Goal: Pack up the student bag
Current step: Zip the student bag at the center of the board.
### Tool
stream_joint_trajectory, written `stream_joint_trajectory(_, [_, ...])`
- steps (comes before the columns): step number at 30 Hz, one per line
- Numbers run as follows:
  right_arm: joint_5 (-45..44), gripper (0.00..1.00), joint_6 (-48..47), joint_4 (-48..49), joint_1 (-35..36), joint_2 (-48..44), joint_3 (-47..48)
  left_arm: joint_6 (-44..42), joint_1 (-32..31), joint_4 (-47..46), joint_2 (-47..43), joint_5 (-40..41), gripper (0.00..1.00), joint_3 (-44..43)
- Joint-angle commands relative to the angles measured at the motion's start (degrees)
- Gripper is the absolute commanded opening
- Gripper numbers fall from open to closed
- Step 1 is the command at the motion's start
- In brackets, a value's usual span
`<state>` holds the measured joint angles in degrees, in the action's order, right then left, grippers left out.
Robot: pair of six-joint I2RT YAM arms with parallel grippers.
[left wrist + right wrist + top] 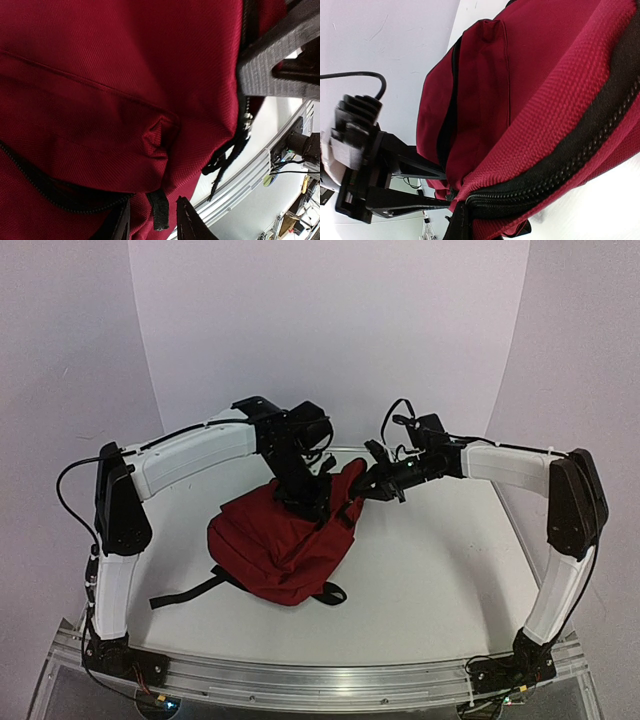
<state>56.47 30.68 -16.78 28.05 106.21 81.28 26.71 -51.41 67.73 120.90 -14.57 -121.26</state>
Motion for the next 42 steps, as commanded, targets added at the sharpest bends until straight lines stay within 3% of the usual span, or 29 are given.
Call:
stream_joint_trajectory(1, [3.4, 0.0, 0.2, 5.3, 0.7, -5.0, 2.1, -1.9, -1.4, 2.6, -0.2, 0.4, 0.32, -1.5])
stream_joint_trajectory(5, [3.4, 0.0, 0.2, 5.3, 0.7, -5.0, 2.1, -1.2, -1.7, 1.3, -1.1, 0.9, 0.28, -0.7])
stream_joint_trajectory(12, [3.6, 0.0, 0.1, 5.3, 0.6, -5.7, 1.5, -0.3, -1.7, 5.5, 5.0, 4.4, 0.22, -7.1])
stream_joint_trajectory(19, [2.9, 0.0, -0.9, 5.1, 0.6, -6.4, -0.8, 2.0, -0.1, 2.4, 2.2, 4.2, 0.01, -4.9])
stream_joint_trajectory(24, [-0.3, 0.0, -5.7, 3.4, -1.1, -6.1, -4.3, 2.7, 2.6, -2.9, -3.4, -2.1, 0.0, 0.9])
stream_joint_trajectory(30, [-7.1, 0.0, -19.5, -8.0, -5.3, -2.3, -4.2, 4.1, 7.6, -10.3, -8.6, -11.8, 0.0, 9.2])
stream_joint_trajectory(35, [-7.9, 0.0, -22.8, -10.5, -6.3, -0.5, -2.7, 3.9, 9.1, -14.5, -7.7, -17.0, 0.0, 11.3])
stream_joint_trajectory(36, [-7.2, 0.03, -22.6, -10.9, -6.3, -0.3, -1.8, 4.2, 9.1, -15.9, -7.0, -18.4, 0.0, 11.5])
stream_joint_trajectory(40, [-3.6, 0.48, -25.6, -17.3, -6.3, -1.5, 0.6, 6.2, 9.1, -20.9, -3.2, -23.7, 0.0, 10.4])
stream_joint_trajectory(42, [-2.1, 0.63, -26.5, -18.9, -6.3, -3.9, -0.2, 7.2, 9.1, -22.8, -2.2, -24.2, 0.0, 10.1])
